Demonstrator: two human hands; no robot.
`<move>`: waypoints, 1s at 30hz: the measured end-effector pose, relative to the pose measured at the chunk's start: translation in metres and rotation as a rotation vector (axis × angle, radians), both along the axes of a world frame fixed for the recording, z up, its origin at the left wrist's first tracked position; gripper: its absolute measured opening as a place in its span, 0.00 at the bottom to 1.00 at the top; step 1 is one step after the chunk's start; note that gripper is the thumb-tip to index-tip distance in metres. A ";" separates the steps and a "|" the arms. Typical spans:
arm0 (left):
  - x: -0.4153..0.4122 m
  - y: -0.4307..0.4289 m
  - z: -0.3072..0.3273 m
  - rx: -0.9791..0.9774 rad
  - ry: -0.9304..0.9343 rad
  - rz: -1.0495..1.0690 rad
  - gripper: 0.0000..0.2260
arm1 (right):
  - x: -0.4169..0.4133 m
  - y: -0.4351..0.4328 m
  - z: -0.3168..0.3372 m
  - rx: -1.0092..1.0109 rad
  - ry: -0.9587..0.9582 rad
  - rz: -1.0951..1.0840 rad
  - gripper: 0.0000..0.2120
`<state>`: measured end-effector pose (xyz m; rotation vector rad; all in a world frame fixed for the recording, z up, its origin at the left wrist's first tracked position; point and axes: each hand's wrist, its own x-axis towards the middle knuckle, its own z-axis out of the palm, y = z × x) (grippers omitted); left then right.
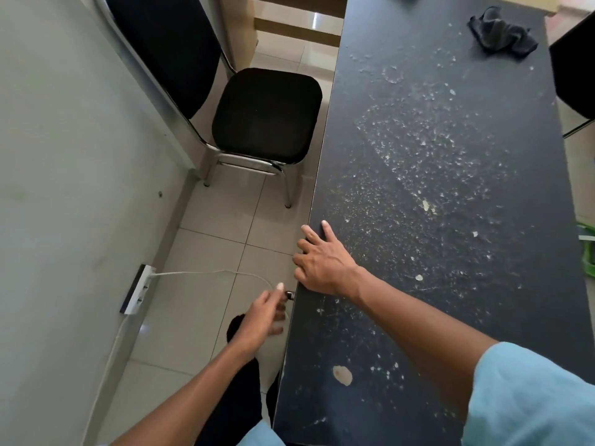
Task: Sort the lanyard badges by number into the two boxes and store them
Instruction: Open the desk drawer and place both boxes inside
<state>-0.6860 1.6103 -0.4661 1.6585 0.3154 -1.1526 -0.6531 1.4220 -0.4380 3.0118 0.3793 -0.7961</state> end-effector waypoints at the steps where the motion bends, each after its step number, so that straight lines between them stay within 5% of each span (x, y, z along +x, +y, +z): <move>1: -0.015 0.008 -0.001 -0.036 0.070 -0.017 0.24 | 0.002 0.002 0.002 -0.015 0.013 0.003 0.25; 5: -0.040 0.024 -0.001 -0.182 0.084 -0.018 0.26 | 0.002 0.007 0.007 -0.048 0.053 0.010 0.24; 11: -0.044 0.027 0.012 -0.182 0.033 -0.070 0.20 | -0.021 0.008 0.000 0.103 -0.013 -0.056 0.21; 15: -0.043 0.026 0.016 -0.127 0.106 -0.026 0.25 | -0.035 0.010 -0.002 0.215 -0.091 -0.168 0.20; 25: -0.030 0.029 -0.017 -0.236 0.278 -0.010 0.34 | -0.050 0.044 -0.007 0.071 -0.119 -0.038 0.19; 30: -0.019 0.032 -0.039 -0.320 0.246 -0.133 0.15 | -0.047 0.066 -0.017 -0.027 -0.096 -0.164 0.16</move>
